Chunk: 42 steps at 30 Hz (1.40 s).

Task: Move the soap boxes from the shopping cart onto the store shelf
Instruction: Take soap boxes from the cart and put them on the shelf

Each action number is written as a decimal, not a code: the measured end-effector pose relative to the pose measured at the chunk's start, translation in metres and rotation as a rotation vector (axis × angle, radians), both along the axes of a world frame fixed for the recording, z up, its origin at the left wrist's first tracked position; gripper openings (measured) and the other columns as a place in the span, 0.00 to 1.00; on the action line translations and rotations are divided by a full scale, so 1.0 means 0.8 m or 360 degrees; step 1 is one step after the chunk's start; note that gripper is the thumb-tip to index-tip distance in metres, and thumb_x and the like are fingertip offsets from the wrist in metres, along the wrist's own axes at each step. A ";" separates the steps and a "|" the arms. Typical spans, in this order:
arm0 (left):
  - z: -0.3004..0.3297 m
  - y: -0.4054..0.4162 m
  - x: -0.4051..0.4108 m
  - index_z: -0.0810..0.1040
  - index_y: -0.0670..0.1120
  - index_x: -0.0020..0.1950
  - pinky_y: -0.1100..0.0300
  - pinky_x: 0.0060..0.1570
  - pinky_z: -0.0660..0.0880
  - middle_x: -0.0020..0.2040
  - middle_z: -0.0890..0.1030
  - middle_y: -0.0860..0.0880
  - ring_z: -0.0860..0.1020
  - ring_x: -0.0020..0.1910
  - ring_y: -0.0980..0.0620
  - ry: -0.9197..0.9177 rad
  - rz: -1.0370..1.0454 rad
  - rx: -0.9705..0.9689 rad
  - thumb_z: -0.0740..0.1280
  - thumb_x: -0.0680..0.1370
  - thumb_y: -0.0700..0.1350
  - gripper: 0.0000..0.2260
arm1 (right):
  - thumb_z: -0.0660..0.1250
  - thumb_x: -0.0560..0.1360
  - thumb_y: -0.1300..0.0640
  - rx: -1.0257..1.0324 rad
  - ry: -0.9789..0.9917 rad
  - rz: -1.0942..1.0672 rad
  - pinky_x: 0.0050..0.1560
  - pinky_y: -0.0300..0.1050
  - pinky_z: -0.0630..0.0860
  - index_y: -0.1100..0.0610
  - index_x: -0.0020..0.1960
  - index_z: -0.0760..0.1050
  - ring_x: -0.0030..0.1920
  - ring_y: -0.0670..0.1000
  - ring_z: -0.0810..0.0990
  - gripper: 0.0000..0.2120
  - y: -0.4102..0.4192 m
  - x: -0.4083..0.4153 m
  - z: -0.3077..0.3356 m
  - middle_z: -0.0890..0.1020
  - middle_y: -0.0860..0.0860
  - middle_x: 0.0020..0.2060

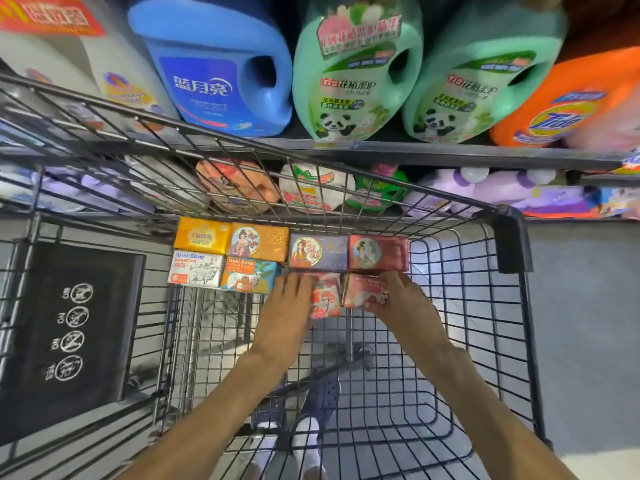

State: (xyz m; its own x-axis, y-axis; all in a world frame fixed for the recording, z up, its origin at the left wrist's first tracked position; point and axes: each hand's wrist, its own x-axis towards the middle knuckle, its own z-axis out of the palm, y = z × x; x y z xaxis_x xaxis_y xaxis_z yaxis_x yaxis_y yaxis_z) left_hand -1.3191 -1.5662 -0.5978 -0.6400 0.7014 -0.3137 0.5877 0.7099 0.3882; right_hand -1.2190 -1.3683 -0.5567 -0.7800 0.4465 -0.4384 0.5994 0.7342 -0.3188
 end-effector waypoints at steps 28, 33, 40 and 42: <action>0.085 -0.034 -0.024 0.72 0.57 0.67 0.55 0.63 0.73 0.60 0.75 0.57 0.74 0.61 0.55 -0.0461 0.0027 0.0273 0.74 0.74 0.45 0.24 | 0.74 0.72 0.52 -0.0148 -0.0063 0.0121 0.44 0.38 0.73 0.52 0.56 0.74 0.47 0.46 0.77 0.16 0.018 0.031 0.068 0.79 0.45 0.49; 0.186 -0.015 -0.033 0.74 0.53 0.67 0.68 0.62 0.66 0.64 0.76 0.54 0.73 0.63 0.56 -0.0289 -0.0145 0.0342 0.74 0.75 0.44 0.22 | 0.75 0.69 0.46 -0.0204 0.0066 0.0006 0.44 0.41 0.77 0.46 0.53 0.73 0.44 0.44 0.77 0.16 0.022 0.047 0.170 0.79 0.42 0.45; 0.383 0.031 -0.027 0.76 0.49 0.66 0.67 0.55 0.66 0.55 0.74 0.57 0.75 0.56 0.53 -0.0095 -0.0465 0.0547 0.73 0.75 0.45 0.19 | 0.74 0.71 0.46 -0.0155 0.0463 -0.0339 0.47 0.32 0.67 0.36 0.49 0.73 0.48 0.38 0.73 0.12 0.033 0.127 0.373 0.74 0.33 0.43; 0.443 0.052 -0.008 0.75 0.48 0.67 0.59 0.60 0.70 0.61 0.77 0.51 0.75 0.60 0.50 -0.0135 -0.0536 0.0579 0.69 0.77 0.46 0.18 | 0.73 0.70 0.42 -0.0083 0.0510 -0.0390 0.49 0.39 0.72 0.39 0.51 0.75 0.47 0.39 0.74 0.12 0.042 0.159 0.430 0.78 0.37 0.45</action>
